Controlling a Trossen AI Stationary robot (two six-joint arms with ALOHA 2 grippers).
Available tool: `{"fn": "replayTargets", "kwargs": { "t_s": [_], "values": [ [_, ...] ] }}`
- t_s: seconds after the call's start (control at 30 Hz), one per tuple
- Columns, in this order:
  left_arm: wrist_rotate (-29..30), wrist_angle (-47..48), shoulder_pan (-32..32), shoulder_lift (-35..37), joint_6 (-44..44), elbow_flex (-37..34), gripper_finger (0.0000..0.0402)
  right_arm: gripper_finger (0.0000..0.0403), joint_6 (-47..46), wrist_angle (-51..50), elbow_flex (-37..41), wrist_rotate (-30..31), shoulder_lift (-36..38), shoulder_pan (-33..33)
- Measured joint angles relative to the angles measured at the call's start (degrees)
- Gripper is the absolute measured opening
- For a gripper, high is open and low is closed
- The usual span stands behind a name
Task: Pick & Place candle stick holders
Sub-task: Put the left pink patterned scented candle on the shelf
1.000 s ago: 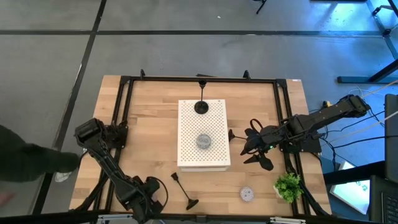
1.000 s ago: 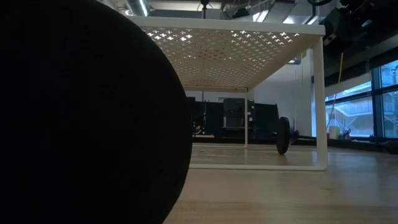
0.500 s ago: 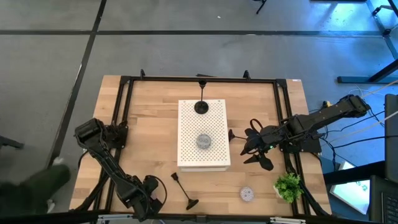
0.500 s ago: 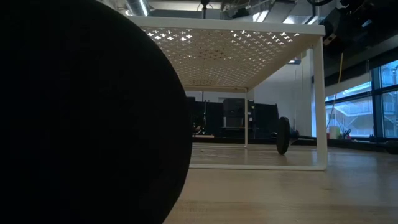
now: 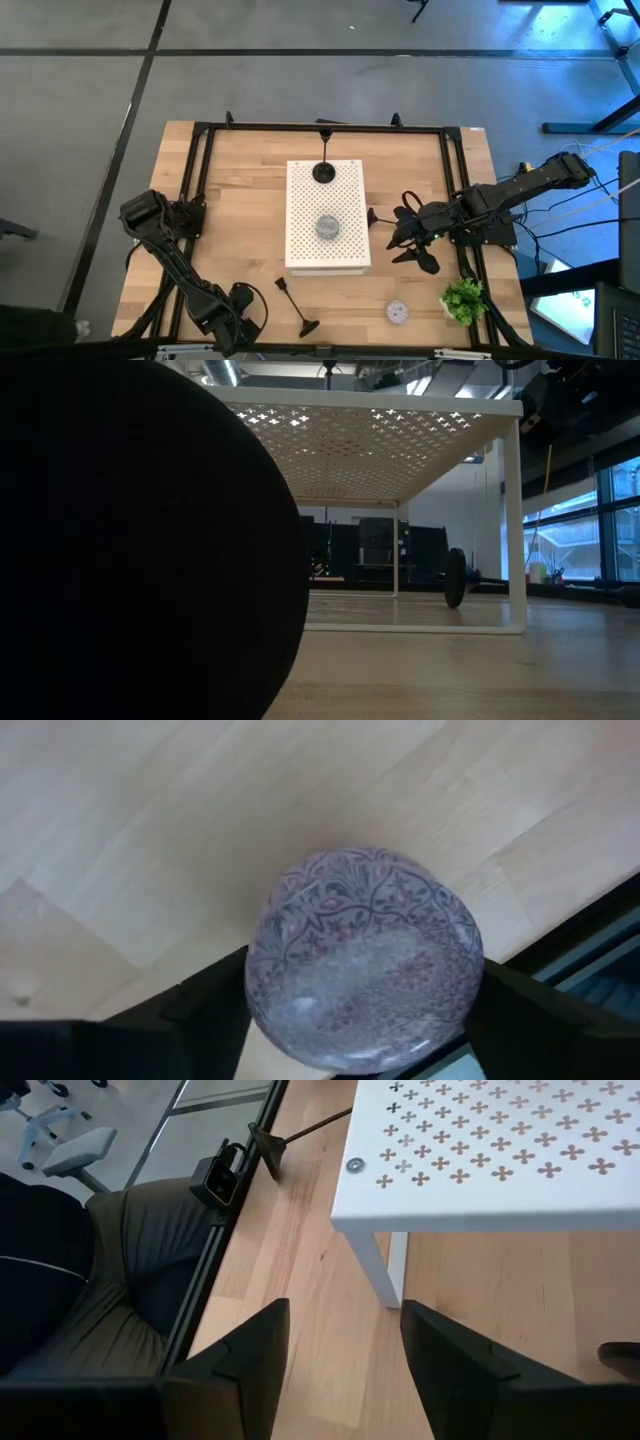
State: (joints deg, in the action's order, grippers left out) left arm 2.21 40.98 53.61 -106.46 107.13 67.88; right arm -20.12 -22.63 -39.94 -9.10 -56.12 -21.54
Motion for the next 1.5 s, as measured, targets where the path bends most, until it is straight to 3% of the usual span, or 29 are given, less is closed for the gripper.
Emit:
{"fn": "replayTargets", "kwargs": {
  "t_s": [0.2,0.3,0.47,0.8,1.03,1.27,1.5],
  "values": [
    [-0.34,-0.06,-0.21,0.16,-1.25,0.45,0.0273,0.0195,0.00,0.00,0.00,0.00,0.00,0.00],
    [-0.28,4.94,-0.33,-0.18,-1.93,2.64,0.0259,0.0195,0.00,0.09,0.02,0.00,0.00,0.00],
    [0.98,14.57,-2.03,-0.08,-4.81,9.17,0.0198,0.0195,0.00,0.15,0.01,0.00,0.00,0.00],
    [1.82,16.68,-4.30,-0.10,-9.40,10.71,0.0105,0.0195,0.00,0.15,0.01,0.00,0.00,0.02],
    [6.86,17.35,-4.84,-0.10,-11.98,10.71,0.0087,0.0195,0.00,0.15,0.00,0.00,0.00,0.01],
    [2.36,17.32,-7.15,-0.10,-13.17,10.71,0.0086,0.0195,0.00,0.17,0.00,0.00,0.00,0.01],
    [1.70,17.51,-8.10,-0.08,-14.10,10.71,0.0086,0.0195,0.00,0.17,0.00,0.00,0.00,0.02]
  ]
}}
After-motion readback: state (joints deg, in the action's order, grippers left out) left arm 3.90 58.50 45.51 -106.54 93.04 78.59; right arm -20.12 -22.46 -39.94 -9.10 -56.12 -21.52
